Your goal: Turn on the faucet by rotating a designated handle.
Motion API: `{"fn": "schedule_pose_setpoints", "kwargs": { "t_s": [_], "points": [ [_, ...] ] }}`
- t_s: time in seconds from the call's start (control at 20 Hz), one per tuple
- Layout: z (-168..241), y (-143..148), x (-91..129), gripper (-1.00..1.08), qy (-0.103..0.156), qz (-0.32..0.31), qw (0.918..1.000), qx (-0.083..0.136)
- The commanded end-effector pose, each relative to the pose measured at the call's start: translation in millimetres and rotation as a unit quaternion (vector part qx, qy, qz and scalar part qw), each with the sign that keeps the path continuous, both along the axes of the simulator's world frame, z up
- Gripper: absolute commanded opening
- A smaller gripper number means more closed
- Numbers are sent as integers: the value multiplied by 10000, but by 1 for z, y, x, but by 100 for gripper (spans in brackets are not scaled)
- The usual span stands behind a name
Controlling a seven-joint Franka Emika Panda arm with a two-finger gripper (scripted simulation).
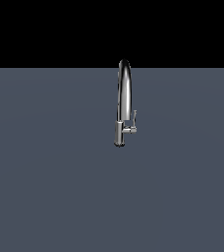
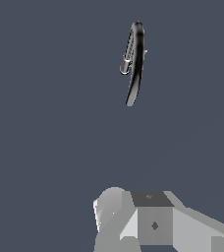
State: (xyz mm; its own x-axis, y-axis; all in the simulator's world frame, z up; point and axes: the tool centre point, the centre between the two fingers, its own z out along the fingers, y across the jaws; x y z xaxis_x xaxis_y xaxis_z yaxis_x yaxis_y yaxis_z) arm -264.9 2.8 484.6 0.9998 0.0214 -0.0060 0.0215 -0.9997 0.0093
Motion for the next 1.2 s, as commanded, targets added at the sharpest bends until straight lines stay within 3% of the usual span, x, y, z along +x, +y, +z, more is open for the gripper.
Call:
{"fn": "schedule_pose_setpoints", "kwargs": {
  "t_s": [0.0,0.6,1.15],
  "points": [
    [0,0,0,-100,0,0,10000,0],
    [-3,0,20,-100,220,-229,9993,215],
    [-14,-4,74,-100,817,-851,9898,799]
  ]
}}
